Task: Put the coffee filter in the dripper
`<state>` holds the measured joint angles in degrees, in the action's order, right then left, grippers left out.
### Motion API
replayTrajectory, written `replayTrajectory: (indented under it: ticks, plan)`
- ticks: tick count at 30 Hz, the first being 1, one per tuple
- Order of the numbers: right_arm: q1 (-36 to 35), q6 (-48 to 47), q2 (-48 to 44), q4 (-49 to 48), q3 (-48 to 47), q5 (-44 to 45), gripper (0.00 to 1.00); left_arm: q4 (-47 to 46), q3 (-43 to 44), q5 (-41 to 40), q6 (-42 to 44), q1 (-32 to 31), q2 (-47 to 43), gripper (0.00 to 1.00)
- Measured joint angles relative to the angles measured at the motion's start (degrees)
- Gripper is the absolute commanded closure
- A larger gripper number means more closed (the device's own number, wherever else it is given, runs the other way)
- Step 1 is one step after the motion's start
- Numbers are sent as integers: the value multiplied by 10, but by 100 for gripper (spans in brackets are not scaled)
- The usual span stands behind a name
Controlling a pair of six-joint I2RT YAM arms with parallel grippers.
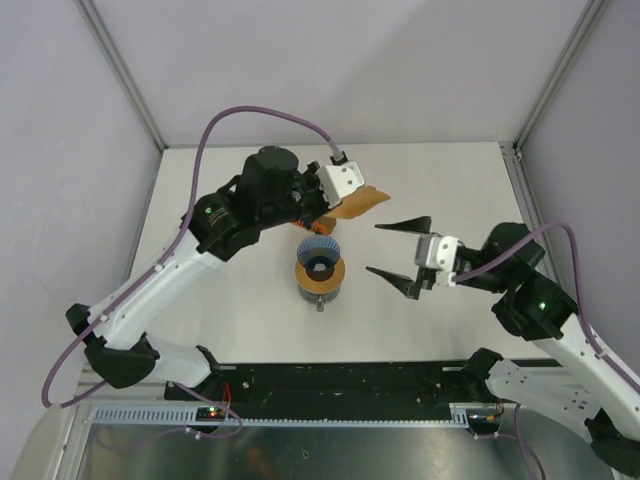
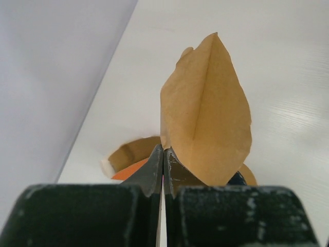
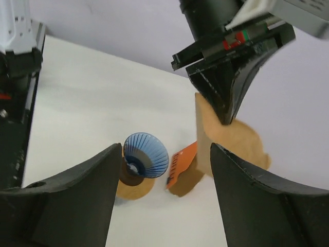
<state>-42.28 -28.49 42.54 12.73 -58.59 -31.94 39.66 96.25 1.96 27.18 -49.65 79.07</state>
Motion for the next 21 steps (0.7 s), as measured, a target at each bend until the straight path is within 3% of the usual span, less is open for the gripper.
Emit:
replayTrajectory:
  ticks: [5,8,21]
  plan:
    - [-82,-163,73,82,-77,47,31,36,-18,35,-14,0,-25,100]
    - [-112,-212,120,130,-120,77,32,57,-27,49,-17,0,-26,100]
    - [-144,-254,210,243,-172,204,35,91,-37,75,-17,-1,-26,100]
